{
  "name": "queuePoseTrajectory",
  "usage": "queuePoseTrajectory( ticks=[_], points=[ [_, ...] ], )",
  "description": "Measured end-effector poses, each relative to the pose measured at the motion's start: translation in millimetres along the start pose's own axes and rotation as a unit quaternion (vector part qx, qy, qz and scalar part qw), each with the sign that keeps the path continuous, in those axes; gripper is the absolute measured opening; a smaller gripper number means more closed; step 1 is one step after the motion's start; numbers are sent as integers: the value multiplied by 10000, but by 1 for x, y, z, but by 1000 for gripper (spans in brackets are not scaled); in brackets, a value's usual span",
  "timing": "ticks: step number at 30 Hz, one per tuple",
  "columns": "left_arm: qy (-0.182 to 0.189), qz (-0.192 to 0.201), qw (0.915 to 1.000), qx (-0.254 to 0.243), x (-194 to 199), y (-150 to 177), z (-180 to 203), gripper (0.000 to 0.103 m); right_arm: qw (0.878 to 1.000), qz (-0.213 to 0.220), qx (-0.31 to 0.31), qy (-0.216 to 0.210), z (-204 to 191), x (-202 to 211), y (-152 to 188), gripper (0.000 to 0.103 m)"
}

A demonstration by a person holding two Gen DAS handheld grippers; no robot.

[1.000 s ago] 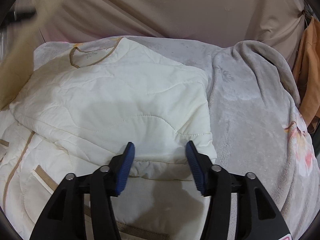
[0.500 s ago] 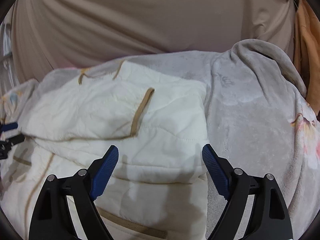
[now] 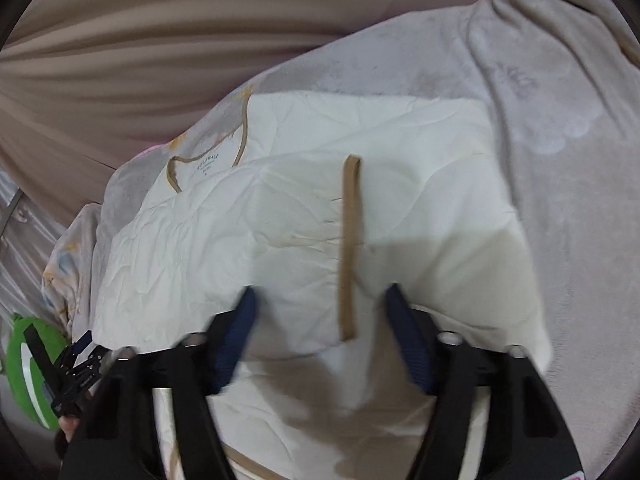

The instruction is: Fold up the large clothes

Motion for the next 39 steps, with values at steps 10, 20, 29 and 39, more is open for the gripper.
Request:
queuePoseTrajectory(
  ticks=[10, 20, 29, 39],
  points=[
    [-11, -86, 10000, 12, -4, -1, 2, 12, 9741, 1934, 1151, 234, -41, 127, -21, 4],
    [-290, -54, 9994, -165, -10, 13, 11, 13, 9919, 563, 689, 905, 43, 12, 36, 4],
    [450, 622, 9965, 318, 77, -2, -3, 36, 9908, 1005, 431, 796, 40, 73, 18, 30],
    [766, 1284, 9876, 472, 47, -148, 56, 46, 9762, 1223, 1747, 398, -90, 29, -40, 25]
  ],
)
Point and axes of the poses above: each gripper's, at about its wrist camera, not at the fingertips, and x roughly against the way its jaws point, z to its right, y to its underside, the point moved 9 cm from there along -x, roughly the way its jaws point, and after that the axes turned 5 degrees about y, right-handed, at the moved point
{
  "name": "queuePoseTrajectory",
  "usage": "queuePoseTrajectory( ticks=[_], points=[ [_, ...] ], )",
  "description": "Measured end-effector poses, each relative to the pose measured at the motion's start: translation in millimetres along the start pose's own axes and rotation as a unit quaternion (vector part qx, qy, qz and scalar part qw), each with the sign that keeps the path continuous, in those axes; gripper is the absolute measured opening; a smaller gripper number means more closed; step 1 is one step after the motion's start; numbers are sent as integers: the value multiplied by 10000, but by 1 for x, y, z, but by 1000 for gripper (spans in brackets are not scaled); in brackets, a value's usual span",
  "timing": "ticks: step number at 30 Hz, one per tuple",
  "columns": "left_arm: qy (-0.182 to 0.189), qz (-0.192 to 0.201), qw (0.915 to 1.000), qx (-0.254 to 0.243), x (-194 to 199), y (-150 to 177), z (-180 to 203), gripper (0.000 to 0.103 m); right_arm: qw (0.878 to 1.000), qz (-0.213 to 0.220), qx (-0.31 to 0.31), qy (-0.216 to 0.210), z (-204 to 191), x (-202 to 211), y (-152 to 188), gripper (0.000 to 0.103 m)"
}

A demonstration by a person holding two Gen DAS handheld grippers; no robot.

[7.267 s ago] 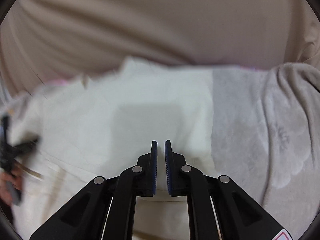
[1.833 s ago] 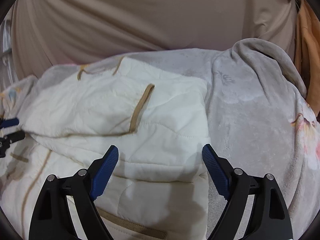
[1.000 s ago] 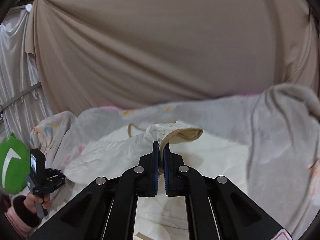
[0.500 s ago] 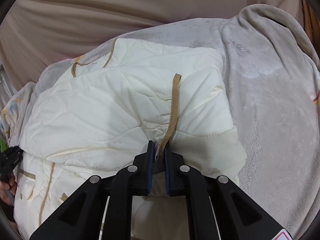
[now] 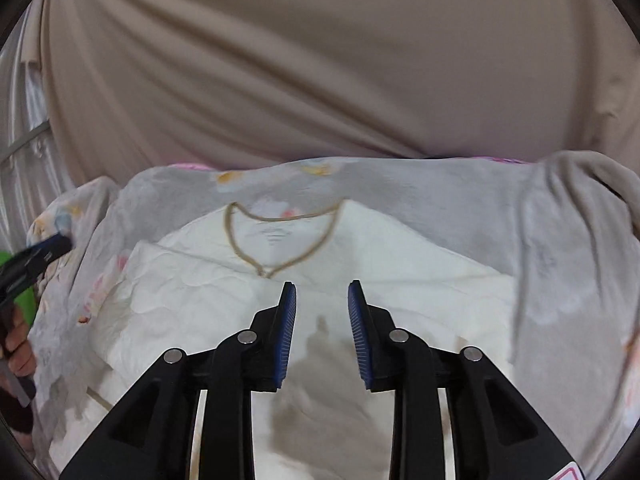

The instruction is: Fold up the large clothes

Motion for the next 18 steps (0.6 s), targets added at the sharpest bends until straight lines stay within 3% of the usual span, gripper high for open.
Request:
queuePoseTrajectory(
  ticks=[3, 6, 9, 12, 15, 18],
  points=[
    [-55, -673, 9977, 88, -63, 22, -1, 46, 9991, -215, 319, 162, -7, -35, 15, 23],
    [-466, -1146, 9923, 21, -102, 59, -22, 47, 9984, -420, 211, 301, 24, -60, 38, 19],
    [-776, -1055, 9913, -134, -108, 81, -47, 47, 9967, -518, -248, 571, 76, -64, 55, 14],
    [-754, -1125, 9907, 120, -104, 92, -64, 48, 9916, -547, -967, 668, 119, -57, 68, 9],
    [-849, -1128, 9899, 98, -102, 93, -66, 48, 9860, -691, -1478, 355, 133, -59, 77, 0],
    [-992, -1030, 9897, -5, -81, 87, -64, 46, 9863, -627, -1338, 729, 126, -43, 70, 2]
  ],
)
Point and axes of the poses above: each gripper's, at about its wrist camera, not at the fingertips, and x roughly against the way its jaws point, z to its right, y to its underside, the point moved 9 cm from there along -x, roughly the way its jaws point, and after that the axes turned 5 degrees about y, right-handed, at the moved point
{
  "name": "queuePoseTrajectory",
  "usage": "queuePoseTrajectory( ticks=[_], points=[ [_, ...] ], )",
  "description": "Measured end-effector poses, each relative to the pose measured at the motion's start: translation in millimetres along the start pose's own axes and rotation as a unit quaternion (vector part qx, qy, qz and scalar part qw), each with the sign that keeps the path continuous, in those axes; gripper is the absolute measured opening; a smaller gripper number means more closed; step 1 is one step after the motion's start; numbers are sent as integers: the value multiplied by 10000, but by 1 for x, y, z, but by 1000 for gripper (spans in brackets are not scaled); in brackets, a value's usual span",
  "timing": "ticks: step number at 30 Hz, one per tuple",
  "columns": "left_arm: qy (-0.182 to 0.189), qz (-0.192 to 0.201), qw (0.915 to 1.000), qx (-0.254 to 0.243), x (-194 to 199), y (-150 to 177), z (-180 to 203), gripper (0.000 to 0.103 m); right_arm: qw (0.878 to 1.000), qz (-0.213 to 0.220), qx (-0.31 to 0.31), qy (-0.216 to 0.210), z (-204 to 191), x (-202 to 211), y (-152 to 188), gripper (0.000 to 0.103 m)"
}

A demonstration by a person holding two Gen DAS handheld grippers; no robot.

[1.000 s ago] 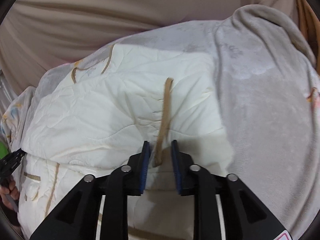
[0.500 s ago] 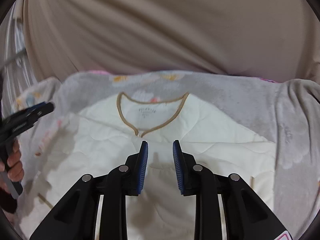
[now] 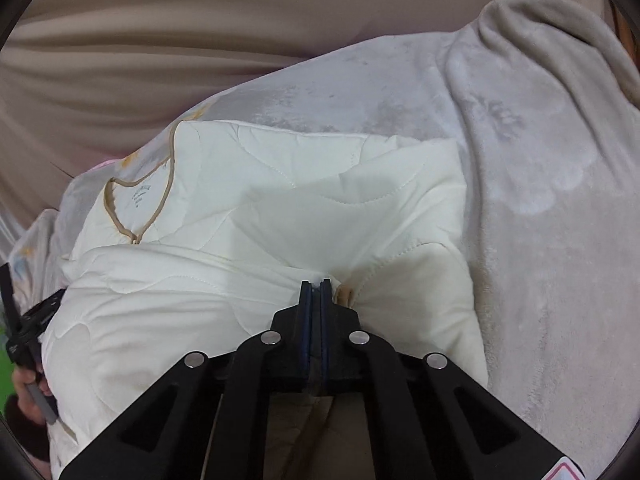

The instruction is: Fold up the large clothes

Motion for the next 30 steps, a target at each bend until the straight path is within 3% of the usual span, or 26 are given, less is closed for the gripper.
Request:
queuePoseTrajectory(
  ticks=[1, 5, 7, 9, 11, 13, 18, 20, 23, 25, 27, 30],
  points=[
    [116, 62, 9999, 26, 15, 0, 1, 46, 9999, 77, 104, -66, -9, 11, 0, 13],
    [686, 295, 9968, -272, 67, 7, 29, 53, 9943, 335, 780, -646, -63, 61, 11, 14],
    [785, 225, 9947, -626, 75, 19, 52, 57, 9881, 227, 1239, -883, -96, 67, 26, 14],
    [673, 14, 9940, -857, 67, 35, 61, 58, 9833, 28, 1705, -630, -109, 58, 47, 14],
    [508, -211, 9946, -884, 50, 52, 55, 58, 9814, -127, 1902, -237, -97, 44, 63, 12],
    [553, -286, 9953, -738, 42, 63, 41, 64, 9853, -288, 1651, -320, -71, 39, 73, 6],
    [457, -341, 9960, -694, 49, 66, 28, 64, 9931, -442, 1024, -374, -16, 55, 76, 5],
    [413, -258, 9960, -755, 62, 54, 33, 60, 9943, -527, 884, -283, -4, 64, 73, 5],
    [869, 155, 9928, -811, 91, 9, 63, 61, 9968, -329, 725, -112, 6, 81, 51, 18],
    [1102, 514, 9879, -962, 105, -31, 100, 66, 9977, -39, 676, -74, 6, 88, 21, 19],
    [1271, 703, 9837, -1055, 104, -61, 136, 66, 9983, 163, 548, -139, 0, 83, -14, 19],
    [1432, 663, 9811, -1118, 72, -98, 198, 66, 9991, 221, 230, -273, -9, 52, -58, 19]
  ],
)
Point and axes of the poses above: each gripper's, at about its wrist camera, not at the fingertips, and x roughly against the way its jaws point, z to its right, y to its underside, the point moved 9 cm from there along -x, roughly the way its jaws point, and after that the axes turned 5 degrees about y, right-handed, at the moved point
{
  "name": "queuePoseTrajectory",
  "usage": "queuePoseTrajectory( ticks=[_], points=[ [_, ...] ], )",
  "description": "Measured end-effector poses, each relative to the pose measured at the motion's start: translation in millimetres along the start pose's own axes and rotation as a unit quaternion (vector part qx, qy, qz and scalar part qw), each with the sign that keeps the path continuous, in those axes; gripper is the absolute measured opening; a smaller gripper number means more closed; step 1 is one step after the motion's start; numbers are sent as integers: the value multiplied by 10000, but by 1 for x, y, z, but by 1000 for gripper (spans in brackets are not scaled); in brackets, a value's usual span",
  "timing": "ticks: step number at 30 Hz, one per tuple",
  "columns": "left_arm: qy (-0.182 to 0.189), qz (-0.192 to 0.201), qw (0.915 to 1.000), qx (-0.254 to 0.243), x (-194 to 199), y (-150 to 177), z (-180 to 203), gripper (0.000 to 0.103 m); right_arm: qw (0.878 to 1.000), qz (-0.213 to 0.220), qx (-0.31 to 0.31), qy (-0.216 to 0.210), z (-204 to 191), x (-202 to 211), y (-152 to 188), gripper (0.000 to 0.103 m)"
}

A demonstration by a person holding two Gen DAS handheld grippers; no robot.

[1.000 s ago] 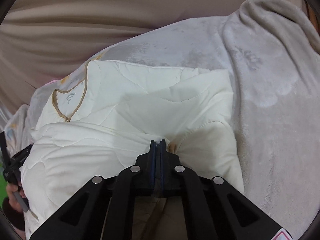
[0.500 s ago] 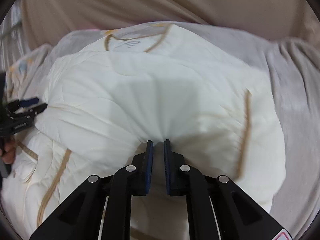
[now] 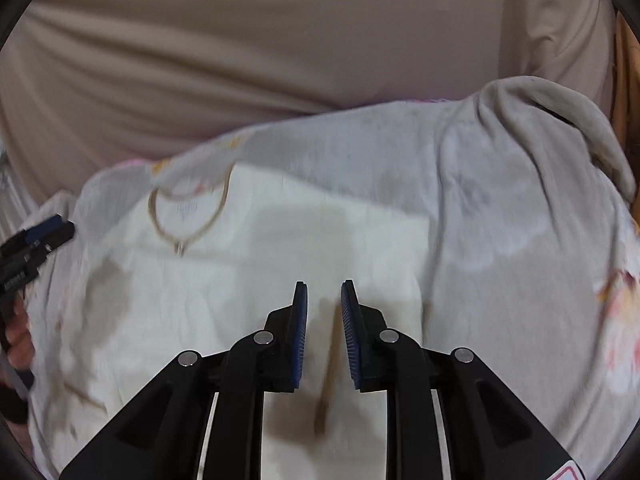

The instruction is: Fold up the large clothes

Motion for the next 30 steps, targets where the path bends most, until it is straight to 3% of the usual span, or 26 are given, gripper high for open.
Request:
queuePoseTrajectory(
  ticks=[3, 6, 8, 9, 11, 12, 16, 21, 22, 25, 27, 30],
  points=[
    [49, -341, 9994, 37, -67, -14, 30, 66, 9999, -67, -108, 18, 0, -40, -17, 19],
    [-236, -793, 9966, -3, -129, 0, 42, 66, 9995, -285, -122, 22, 0, -77, -13, 17],
    [-504, -950, 9942, -80, -155, 11, 42, 66, 9992, -383, -61, 71, 4, -94, -7, 16],
    [-621, -996, 9930, -104, -165, 17, 39, 67, 9991, -406, -58, 145, 9, -101, -4, 8],
    [-653, -900, 9938, 6, -172, 24, 30, 73, 9989, -419, -139, 127, 18, -110, -5, 4],
    [-687, -800, 9944, 113, -172, 23, 25, 78, 9987, -423, -264, 91, 24, -110, -4, 0],
    [-612, -643, 9949, 481, -170, 25, 10, 82, 9977, -370, -567, -15, 34, -110, -2, 0],
    [-717, -448, 9938, 718, -155, 21, -1, 80, 9984, -195, -377, 368, 33, -107, -3, 0],
    [-814, -402, 9926, 807, -146, 19, -9, 78, 9976, -63, -427, 548, 38, -102, -5, 0],
    [-528, -232, 9926, 1070, -105, 20, -38, 79, 9918, 610, -804, 784, 57, -71, -14, 1],
    [-723, -58, 9924, 998, -72, 26, -68, 79, 9882, 1021, -601, 967, 52, -43, -24, 12],
    [-1163, 11, 9895, 854, -30, 42, -116, 79, 9944, 1024, -84, 249, -5, -16, -36, 12]
  ],
)
Point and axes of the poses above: each gripper's, at about its wrist camera, not at the fingertips, and x roughly against the way its jaws point, z to its right, y to its underside, the point moved 9 cm from there along -x, roughly the way its jaws point, and after that the axes turned 5 degrees about y, right-handed, at the moved point
